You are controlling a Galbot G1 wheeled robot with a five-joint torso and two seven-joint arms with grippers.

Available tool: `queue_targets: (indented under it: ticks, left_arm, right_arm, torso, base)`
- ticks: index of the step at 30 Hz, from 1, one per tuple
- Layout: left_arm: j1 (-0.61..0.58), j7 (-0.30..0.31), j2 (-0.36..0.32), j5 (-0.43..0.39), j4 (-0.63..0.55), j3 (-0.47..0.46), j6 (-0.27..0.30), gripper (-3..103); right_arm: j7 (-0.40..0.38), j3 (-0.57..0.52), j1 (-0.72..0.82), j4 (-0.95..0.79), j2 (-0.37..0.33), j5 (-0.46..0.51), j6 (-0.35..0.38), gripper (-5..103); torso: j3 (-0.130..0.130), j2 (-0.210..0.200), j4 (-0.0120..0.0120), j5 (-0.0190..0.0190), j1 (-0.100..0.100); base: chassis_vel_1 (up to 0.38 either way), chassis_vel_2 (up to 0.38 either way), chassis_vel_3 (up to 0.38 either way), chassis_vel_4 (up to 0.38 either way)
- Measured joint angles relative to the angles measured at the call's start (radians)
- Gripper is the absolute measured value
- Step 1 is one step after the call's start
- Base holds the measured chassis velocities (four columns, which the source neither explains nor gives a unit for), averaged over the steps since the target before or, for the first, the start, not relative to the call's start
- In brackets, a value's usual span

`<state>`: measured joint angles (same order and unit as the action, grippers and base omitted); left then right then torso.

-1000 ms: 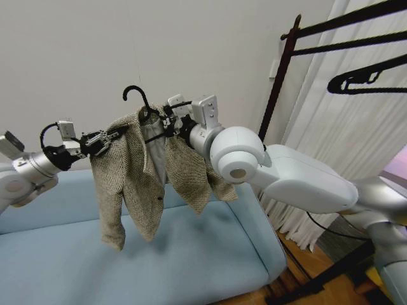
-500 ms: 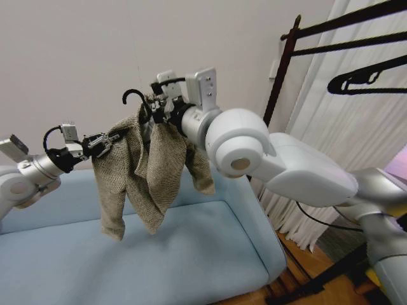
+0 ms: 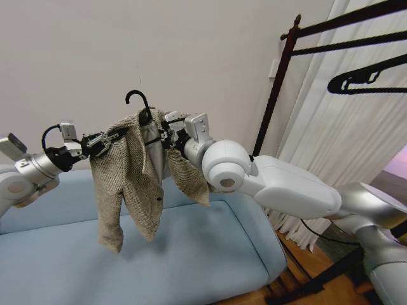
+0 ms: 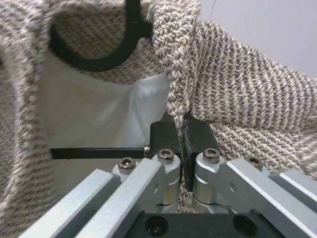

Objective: Pick up the clothes from the sofa and hang them on the clothes hanger.

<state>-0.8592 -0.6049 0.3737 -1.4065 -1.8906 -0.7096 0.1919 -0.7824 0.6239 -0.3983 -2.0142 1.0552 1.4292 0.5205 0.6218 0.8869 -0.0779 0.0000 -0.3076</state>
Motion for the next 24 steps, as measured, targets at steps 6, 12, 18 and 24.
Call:
queue_targets:
  ticks: [6, 12, 18, 24]
  left_arm:
    - [0.006, -0.001, 0.000, 0.000, 0.005, 0.004, -0.001, 4]
    - [0.008, 0.008, 0.013, -0.001, 0.013, 0.007, -0.012, 4]
    - [0.009, 0.014, 0.023, -0.001, 0.008, 0.006, -0.012, 4]
    - [0.008, -0.007, 0.019, -0.001, 0.008, -0.002, -0.006, 4]
  right_arm:
    - [-0.008, -0.007, 0.001, -0.005, -0.005, -0.002, 0.008, 11]
    - [0.015, -0.020, -0.017, 0.001, -0.021, 0.008, 0.004, 38]
    - [0.052, -0.034, -0.071, 0.005, -0.058, 0.030, 0.001, 61]
    - [0.327, -0.066, -0.118, 0.087, -0.144, 0.045, 0.024, 77]
  torso:
    - [0.000, 0.000, -0.0001, 0.0000, 0.000]
    - [0.000, 0.000, 0.0000, 0.0000, 0.000]
    - [0.000, 0.000, -0.0001, 0.0000, 0.000]
    - [0.000, 0.000, 0.0002, 0.0000, 0.000]
  base:
    - [0.000, 0.000, 0.000, 0.000]
    - [0.000, 0.000, 0.000, 0.000]
    - [0.000, 0.000, 0.000, 0.000]
    - [0.000, 0.000, 0.000, 0.000]
